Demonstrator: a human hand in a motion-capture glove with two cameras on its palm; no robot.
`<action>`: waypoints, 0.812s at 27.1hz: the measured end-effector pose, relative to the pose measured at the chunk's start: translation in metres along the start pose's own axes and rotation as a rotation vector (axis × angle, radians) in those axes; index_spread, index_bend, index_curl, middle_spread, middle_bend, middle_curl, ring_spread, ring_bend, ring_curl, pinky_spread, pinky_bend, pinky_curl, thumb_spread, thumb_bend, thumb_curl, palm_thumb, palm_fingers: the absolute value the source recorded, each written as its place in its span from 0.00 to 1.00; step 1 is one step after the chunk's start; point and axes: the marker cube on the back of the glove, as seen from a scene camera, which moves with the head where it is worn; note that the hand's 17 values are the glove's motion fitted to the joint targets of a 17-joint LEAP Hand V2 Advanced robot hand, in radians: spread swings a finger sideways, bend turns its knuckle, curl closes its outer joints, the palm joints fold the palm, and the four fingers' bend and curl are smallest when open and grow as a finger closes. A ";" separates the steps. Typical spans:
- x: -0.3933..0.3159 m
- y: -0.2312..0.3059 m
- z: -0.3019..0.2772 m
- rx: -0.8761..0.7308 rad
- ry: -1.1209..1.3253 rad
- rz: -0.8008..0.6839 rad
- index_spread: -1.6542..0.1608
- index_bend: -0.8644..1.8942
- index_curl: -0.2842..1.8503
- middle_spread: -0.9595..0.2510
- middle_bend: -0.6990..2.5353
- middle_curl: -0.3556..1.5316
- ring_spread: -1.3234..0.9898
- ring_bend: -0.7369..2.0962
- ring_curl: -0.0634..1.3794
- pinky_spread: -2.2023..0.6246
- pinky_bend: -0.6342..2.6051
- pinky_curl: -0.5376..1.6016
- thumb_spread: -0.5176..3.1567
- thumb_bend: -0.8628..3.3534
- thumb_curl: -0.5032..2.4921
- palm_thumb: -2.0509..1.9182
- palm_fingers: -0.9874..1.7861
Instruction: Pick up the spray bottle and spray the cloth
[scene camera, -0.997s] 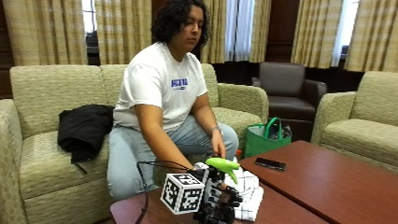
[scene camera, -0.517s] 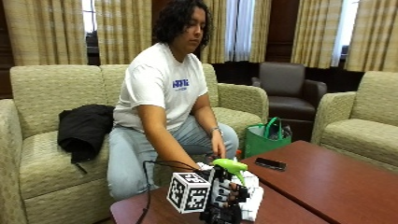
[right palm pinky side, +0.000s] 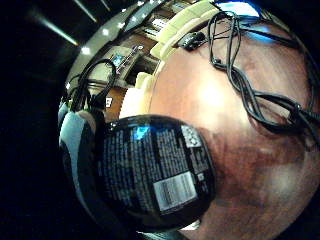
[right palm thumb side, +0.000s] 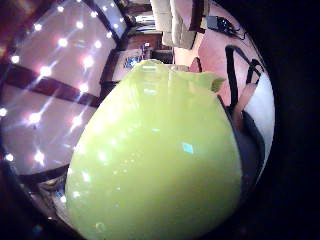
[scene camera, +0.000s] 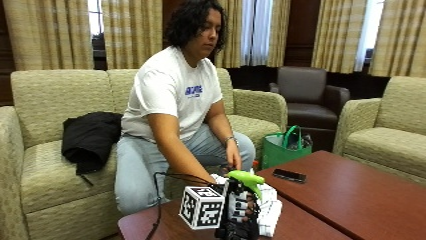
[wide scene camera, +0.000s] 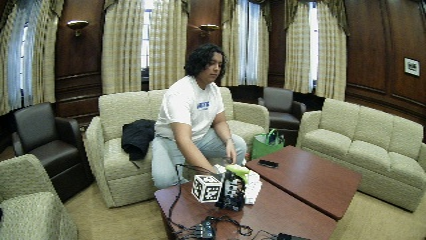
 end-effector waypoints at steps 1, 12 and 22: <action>0.000 -0.001 0.000 0.008 -0.002 -0.005 0.76 0.41 0.31 0.66 0.37 0.44 0.48 0.45 0.30 0.72 0.27 0.40 0.33 0.20 0.34 0.75 0.87; -0.014 0.006 -0.023 0.059 0.038 0.004 0.78 0.45 0.35 0.68 0.41 0.47 0.49 0.47 0.34 0.69 0.28 0.41 0.28 0.20 0.37 0.75 0.87; -0.119 0.055 -0.100 -0.201 0.114 -0.084 0.78 0.43 0.36 0.69 0.42 0.48 0.49 0.49 0.36 0.68 0.31 0.43 0.27 0.20 0.39 0.75 0.86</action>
